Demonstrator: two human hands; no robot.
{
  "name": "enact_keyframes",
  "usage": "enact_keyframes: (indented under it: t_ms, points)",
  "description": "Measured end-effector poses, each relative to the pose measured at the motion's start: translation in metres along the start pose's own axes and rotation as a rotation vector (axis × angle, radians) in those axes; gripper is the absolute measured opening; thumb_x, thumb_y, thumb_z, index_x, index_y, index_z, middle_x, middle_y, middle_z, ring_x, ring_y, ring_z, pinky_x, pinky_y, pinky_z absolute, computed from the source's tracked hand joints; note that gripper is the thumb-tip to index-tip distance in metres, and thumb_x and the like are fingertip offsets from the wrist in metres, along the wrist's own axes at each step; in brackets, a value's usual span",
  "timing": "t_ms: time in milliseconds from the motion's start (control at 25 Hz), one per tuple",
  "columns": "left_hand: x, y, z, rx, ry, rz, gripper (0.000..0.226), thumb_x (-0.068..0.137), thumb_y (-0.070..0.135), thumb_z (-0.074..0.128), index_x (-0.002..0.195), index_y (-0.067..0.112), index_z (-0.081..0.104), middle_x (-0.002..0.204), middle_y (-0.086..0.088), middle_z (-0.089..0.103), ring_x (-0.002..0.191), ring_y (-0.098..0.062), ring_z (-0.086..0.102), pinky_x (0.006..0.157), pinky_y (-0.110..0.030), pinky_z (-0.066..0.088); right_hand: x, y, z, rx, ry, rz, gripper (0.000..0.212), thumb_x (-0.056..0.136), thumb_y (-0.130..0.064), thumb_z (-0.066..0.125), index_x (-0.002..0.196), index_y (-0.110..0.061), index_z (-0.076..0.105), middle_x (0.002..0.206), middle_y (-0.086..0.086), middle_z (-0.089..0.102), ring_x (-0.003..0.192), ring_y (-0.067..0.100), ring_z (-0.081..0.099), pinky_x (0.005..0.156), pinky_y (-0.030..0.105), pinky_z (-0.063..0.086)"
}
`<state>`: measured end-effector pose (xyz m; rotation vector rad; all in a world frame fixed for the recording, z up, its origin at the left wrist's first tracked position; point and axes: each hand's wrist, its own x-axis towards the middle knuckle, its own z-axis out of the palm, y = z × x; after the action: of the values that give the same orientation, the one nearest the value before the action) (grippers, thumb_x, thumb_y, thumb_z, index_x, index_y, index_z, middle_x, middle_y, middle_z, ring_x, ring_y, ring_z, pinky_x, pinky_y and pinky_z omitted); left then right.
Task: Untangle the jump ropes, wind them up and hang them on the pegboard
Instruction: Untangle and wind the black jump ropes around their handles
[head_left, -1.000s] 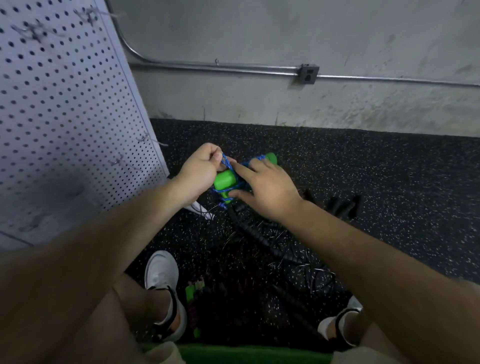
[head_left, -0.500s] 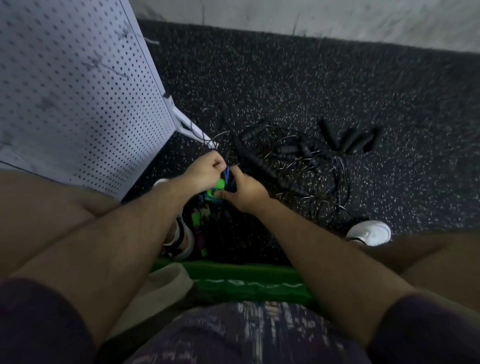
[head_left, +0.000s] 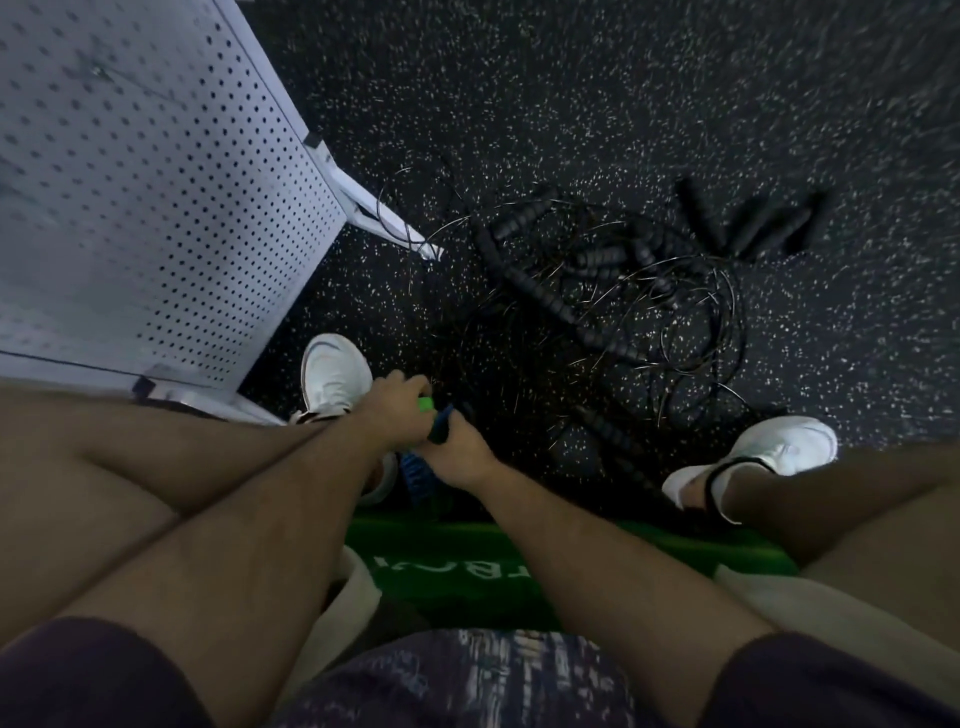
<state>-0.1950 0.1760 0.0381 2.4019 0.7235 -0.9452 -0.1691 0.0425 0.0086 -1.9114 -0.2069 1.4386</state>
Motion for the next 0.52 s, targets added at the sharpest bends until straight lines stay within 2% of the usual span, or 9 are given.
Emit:
enact_keyframes:
  t_ms: [40,120,160,200,240,320,400,520]
  points:
    - [0.001,-0.002,0.004,0.051,-0.002,-0.046,0.042,0.096,0.037,0.058,0.132,0.017,0.05,0.132,-0.016,0.045,0.115,-0.036,0.049,0.095,-0.042,0.043,0.001,0.002,0.0,-0.028,-0.056,-0.04,0.046,0.091,-0.034,0.072,0.127,-0.013,0.056,0.12,0.006,0.065,0.107,0.026,0.063,0.082,0.039,0.051]
    - [0.001,-0.002,0.01,0.177,-0.044,-0.105,0.049,0.092,0.037,0.06,0.132,0.013,0.045,0.134,-0.016,0.038,0.12,-0.037,0.046,0.097,-0.041,0.041,0.004,0.006,-0.003,-0.15,-0.116,-0.102,0.022,0.089,-0.036,0.073,0.101,-0.019,0.065,0.097,0.004,0.069,0.088,0.023,0.065,0.075,0.042,0.054]
    - [0.002,0.0,0.012,0.24,-0.06,-0.086,0.05,0.091,0.037,0.059,0.13,0.011,0.045,0.134,-0.016,0.036,0.121,-0.036,0.044,0.099,-0.04,0.04,0.002,0.006,-0.009,-0.203,-0.099,-0.125,0.015,0.089,-0.033,0.071,0.086,-0.021,0.063,0.084,0.003,0.066,0.077,0.022,0.063,0.068,0.039,0.052]
    - [0.004,0.004,0.013,0.286,-0.047,-0.04,0.048,0.09,0.037,0.058,0.128,0.01,0.047,0.133,-0.015,0.036,0.122,-0.034,0.042,0.1,-0.04,0.039,0.003,0.008,-0.017,-0.234,-0.051,-0.16,0.017,0.089,-0.028,0.068,0.078,-0.02,0.059,0.079,0.002,0.062,0.073,0.022,0.059,0.065,0.037,0.049]
    - [0.009,0.011,0.015,0.306,-0.019,0.028,0.044,0.091,0.036,0.057,0.126,0.01,0.049,0.133,-0.014,0.039,0.122,-0.032,0.042,0.101,-0.04,0.038,0.002,0.012,-0.027,-0.268,0.016,-0.175,0.014,0.09,-0.024,0.064,0.079,-0.017,0.058,0.081,0.003,0.06,0.074,0.022,0.058,0.067,0.036,0.048]
    - [0.016,0.029,0.022,0.295,0.033,0.167,0.032,0.093,0.032,0.053,0.12,0.014,0.054,0.13,-0.01,0.045,0.121,-0.029,0.045,0.1,-0.04,0.036,-0.001,0.024,-0.049,-0.322,0.164,-0.217,0.009,0.09,-0.02,0.057,0.094,-0.012,0.06,0.095,0.006,0.059,0.083,0.024,0.058,0.074,0.037,0.05]
    - [0.024,0.051,0.033,0.266,0.044,0.264,0.028,0.094,0.026,0.049,0.118,0.015,0.058,0.126,-0.007,0.05,0.118,-0.027,0.049,0.097,-0.039,0.037,-0.002,0.042,-0.071,-0.369,0.287,-0.209,0.019,0.094,-0.023,0.054,0.11,-0.014,0.06,0.109,0.006,0.058,0.094,0.025,0.059,0.081,0.039,0.051]
    - [0.04,0.084,0.057,0.227,-0.025,0.293,0.037,0.095,0.024,0.048,0.13,0.014,0.056,0.132,-0.007,0.05,0.122,-0.027,0.049,0.1,-0.04,0.04,0.0,0.074,-0.102,-0.455,0.419,-0.097,0.036,0.097,-0.024,0.051,0.132,-0.015,0.054,0.128,0.006,0.053,0.119,0.024,0.05,0.094,0.04,0.048]
